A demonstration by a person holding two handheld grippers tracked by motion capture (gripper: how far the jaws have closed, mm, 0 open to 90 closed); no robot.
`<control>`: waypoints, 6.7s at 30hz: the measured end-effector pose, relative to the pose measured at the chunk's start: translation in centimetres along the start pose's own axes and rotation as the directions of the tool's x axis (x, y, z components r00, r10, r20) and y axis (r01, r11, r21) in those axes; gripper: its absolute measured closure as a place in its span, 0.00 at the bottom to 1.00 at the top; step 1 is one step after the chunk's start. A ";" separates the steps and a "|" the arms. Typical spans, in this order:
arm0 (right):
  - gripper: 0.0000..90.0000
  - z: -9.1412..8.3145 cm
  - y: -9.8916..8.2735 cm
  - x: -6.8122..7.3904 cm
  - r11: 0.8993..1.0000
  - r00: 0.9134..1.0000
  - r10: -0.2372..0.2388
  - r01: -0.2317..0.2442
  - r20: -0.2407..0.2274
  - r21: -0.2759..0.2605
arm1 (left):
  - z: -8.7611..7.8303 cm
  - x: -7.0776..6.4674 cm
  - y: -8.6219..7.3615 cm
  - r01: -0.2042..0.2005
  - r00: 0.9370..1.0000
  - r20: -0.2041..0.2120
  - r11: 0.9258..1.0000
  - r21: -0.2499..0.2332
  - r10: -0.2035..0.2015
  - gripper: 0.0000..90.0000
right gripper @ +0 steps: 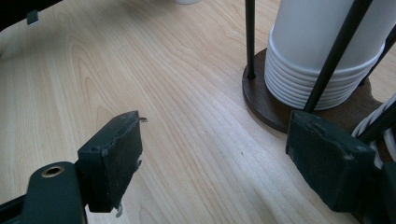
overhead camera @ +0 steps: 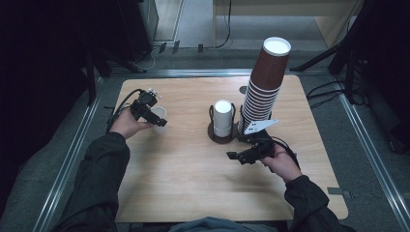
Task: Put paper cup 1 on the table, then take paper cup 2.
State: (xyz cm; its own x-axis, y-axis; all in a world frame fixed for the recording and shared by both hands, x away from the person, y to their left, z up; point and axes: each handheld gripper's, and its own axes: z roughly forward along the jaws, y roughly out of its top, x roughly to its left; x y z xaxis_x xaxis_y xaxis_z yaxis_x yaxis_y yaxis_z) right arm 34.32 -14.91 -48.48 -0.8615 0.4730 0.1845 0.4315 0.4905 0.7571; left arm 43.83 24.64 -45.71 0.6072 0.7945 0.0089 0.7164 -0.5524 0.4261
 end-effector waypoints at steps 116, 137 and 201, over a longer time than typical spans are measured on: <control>0.17 -20.4 11.6 -5.5 0.992 0.980 -0.033 0.056 0.199 -0.110 | -1.4 -14.8 -2.1 -0.197 0.892 0.366 0.957 -0.212 0.265 0.17; 0.17 -17.5 17.9 -5.5 0.982 0.978 -0.001 0.040 0.210 -0.183 | -1.2 -14.9 -2.2 -0.210 0.889 0.368 0.957 -0.200 0.272 0.17; 0.21 -20.4 15.4 4.9 0.947 0.962 -0.272 0.265 -0.015 -0.184 | -2.6 -13.5 -2.2 -0.162 0.856 0.432 0.941 -0.296 0.283 0.05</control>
State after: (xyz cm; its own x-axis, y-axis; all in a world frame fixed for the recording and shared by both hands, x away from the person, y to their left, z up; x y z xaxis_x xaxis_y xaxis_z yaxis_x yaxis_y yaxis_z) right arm 31.31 -20.00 -23.12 -0.9503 0.3107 -0.0187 0.1314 0.4549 0.8808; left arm 33.18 15.74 -44.40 0.8712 0.4151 -0.2622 0.4744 -0.5739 0.6676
